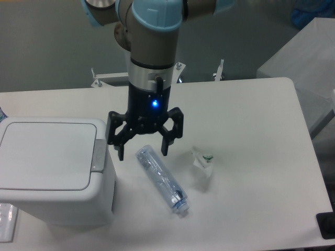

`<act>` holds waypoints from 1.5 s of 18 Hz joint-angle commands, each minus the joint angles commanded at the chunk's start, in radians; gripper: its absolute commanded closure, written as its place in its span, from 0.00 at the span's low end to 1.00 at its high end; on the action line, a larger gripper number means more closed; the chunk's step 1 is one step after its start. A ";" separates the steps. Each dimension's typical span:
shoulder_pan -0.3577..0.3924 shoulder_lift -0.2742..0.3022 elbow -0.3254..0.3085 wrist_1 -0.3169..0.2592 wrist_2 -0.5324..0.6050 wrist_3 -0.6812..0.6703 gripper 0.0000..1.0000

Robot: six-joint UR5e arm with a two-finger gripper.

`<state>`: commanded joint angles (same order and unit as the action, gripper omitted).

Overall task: Open the trash can
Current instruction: 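Move the gripper across the table to above the trash can lid edge, then lower the gripper fingers onto the lid's raised tab, then push the lid tab down with the gripper to flip the lid open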

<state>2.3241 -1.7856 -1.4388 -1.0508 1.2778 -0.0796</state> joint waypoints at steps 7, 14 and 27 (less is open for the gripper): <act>-0.017 0.002 -0.025 0.000 0.002 -0.029 0.00; -0.019 0.000 -0.035 0.000 0.002 -0.032 0.00; -0.029 -0.008 -0.046 0.002 0.002 -0.032 0.00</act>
<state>2.2949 -1.7932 -1.4849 -1.0492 1.2793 -0.1120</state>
